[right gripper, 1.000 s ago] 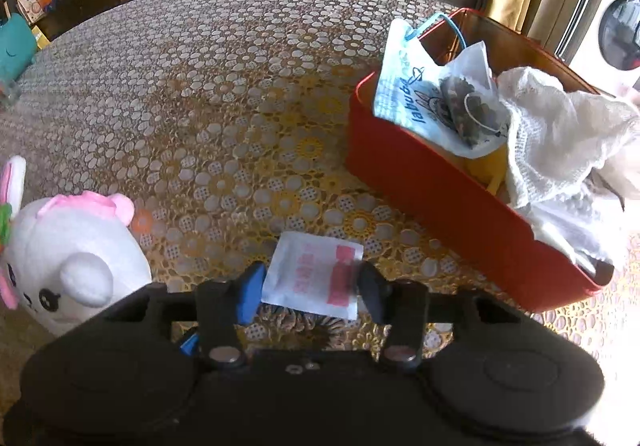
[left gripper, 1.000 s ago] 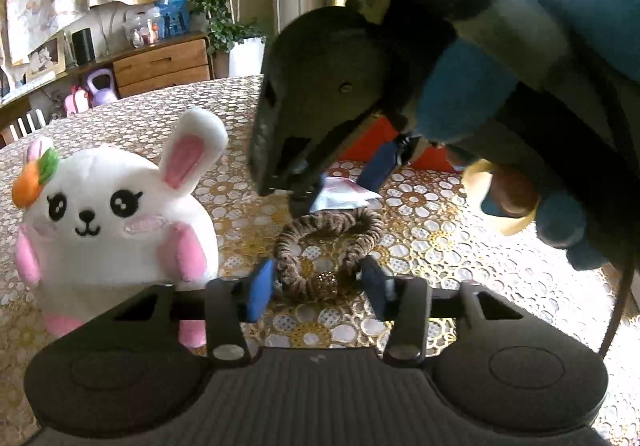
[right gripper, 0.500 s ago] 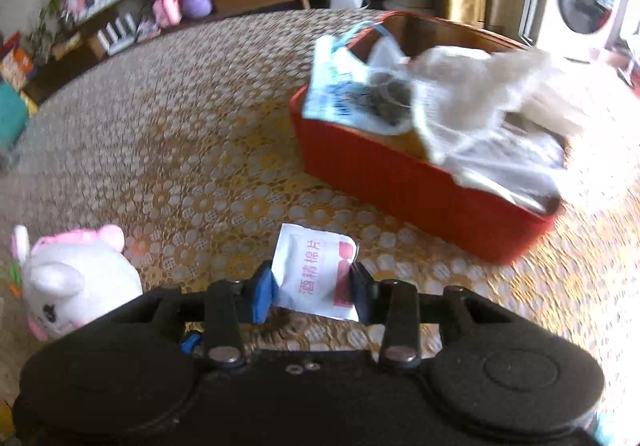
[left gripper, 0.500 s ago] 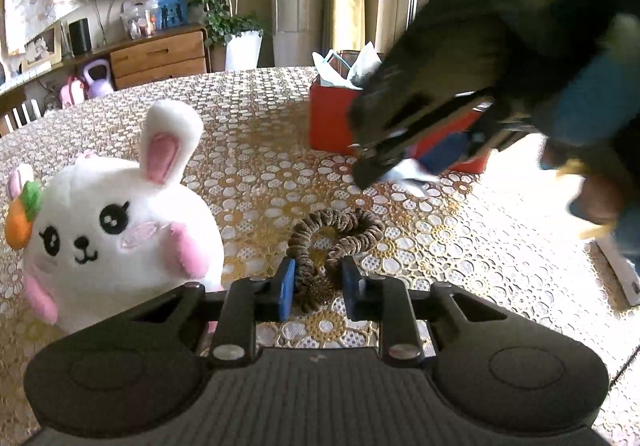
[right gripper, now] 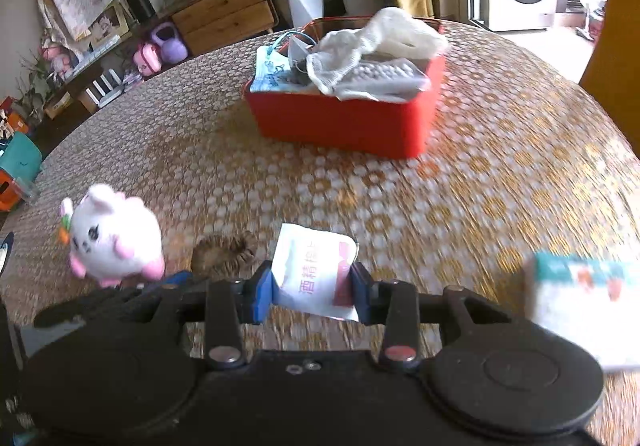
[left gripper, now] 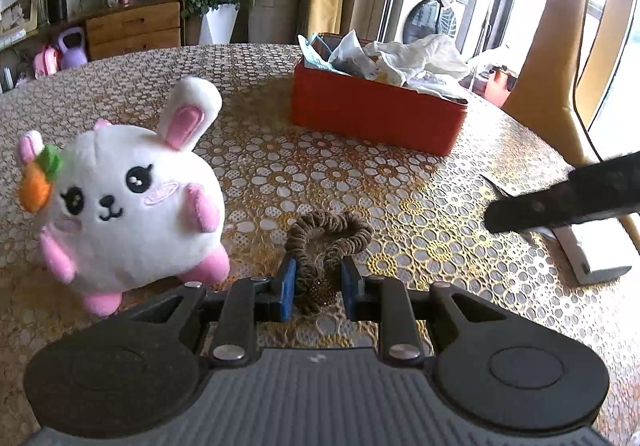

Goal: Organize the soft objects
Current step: 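Carry the hair tie and white-pink packet with both tools over the red box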

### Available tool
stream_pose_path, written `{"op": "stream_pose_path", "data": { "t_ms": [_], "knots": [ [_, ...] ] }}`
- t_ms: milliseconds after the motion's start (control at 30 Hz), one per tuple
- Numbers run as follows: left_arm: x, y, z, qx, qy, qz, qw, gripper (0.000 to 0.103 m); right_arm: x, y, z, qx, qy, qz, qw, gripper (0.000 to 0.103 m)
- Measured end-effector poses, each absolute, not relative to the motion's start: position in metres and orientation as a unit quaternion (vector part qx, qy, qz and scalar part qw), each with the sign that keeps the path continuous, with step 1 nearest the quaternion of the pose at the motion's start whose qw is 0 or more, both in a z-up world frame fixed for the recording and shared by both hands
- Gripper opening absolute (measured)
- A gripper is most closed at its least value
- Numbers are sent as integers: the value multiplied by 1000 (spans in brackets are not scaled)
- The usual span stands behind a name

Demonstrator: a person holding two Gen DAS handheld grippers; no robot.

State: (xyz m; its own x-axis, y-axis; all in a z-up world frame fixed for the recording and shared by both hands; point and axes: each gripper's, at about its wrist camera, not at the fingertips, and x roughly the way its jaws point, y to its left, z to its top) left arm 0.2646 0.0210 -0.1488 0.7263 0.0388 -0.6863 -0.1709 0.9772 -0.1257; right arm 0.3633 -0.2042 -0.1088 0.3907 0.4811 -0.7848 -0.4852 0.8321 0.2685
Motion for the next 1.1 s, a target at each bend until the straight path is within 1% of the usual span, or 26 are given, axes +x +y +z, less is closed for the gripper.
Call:
{"op": "stream_pose_path", "data": {
  "t_ms": [300, 533, 767, 900, 1100],
  "knots": [
    [240, 8, -134, -89, 379, -1, 921, 23, 320, -232, -94, 1, 444, 285, 849, 39],
    [239, 10, -101, -99, 381, -9, 919, 23, 302, -244, -80, -7, 424, 290, 858, 39],
    [263, 21, -41, -88, 362, -24, 928, 23, 303, -252, -62, -15, 401, 292, 868, 39],
    [288, 25, 0, -93, 353, -40, 930, 23, 313, -253, -51, -25, 388, 291, 874, 39],
    [334, 18, 40, -67, 332, -40, 940, 23, 342, -246, -33, -42, 369, 288, 883, 39]
  ]
}}
